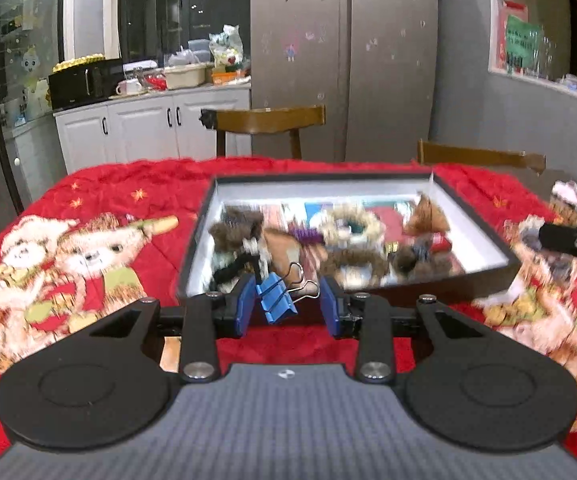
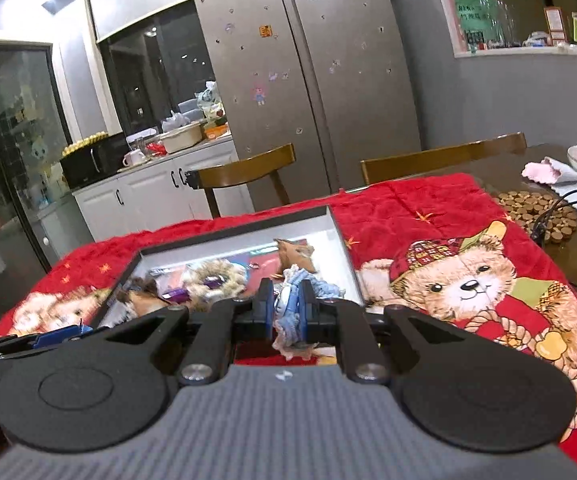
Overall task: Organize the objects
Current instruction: 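Lift both held items and carry them over the black box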
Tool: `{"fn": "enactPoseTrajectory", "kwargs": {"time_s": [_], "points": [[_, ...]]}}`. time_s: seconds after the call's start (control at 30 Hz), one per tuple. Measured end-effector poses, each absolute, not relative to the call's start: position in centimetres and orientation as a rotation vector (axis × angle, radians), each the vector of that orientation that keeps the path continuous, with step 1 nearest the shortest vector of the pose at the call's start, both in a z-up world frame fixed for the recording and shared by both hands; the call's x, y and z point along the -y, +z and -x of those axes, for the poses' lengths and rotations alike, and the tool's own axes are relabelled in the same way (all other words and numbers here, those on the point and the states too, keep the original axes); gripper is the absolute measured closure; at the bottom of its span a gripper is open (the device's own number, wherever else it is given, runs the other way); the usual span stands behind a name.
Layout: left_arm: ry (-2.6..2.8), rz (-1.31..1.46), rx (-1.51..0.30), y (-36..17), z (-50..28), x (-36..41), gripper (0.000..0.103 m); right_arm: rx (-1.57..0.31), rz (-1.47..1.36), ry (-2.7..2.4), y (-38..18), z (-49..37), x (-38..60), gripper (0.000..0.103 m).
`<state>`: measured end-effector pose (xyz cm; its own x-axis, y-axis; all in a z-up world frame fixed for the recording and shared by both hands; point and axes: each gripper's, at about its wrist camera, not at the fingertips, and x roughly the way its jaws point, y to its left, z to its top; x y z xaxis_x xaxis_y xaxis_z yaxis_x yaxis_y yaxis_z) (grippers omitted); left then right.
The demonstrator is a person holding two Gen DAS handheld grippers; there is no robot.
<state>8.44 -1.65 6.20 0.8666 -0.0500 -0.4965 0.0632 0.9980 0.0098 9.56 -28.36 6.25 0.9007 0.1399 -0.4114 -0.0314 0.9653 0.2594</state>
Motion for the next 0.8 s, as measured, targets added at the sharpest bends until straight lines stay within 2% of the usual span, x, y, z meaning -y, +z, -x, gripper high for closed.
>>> {"fn": "enactPoseTrajectory", "kwargs": {"time_s": [0.3, 0.47, 0.8], "points": [[-0.116, 0.085, -0.456, 13.5, -7.7, -2.3, 0.062, -0.351, -0.169, 0.052, 11.8, -9.4, 26.1, 0.089], [-0.145, 0.096, -0.460, 16.7, -8.5, -3.0, 0.062, -0.344, -0.240, 0.142, 14.7, -10.6, 25.8, 0.089], [-0.234, 0.171, -0.437, 19.4, -12.1, -2.6, 0.062, -0.329, -0.367, 0.214, 17.3, -14.8, 25.2, 0.089]]}}
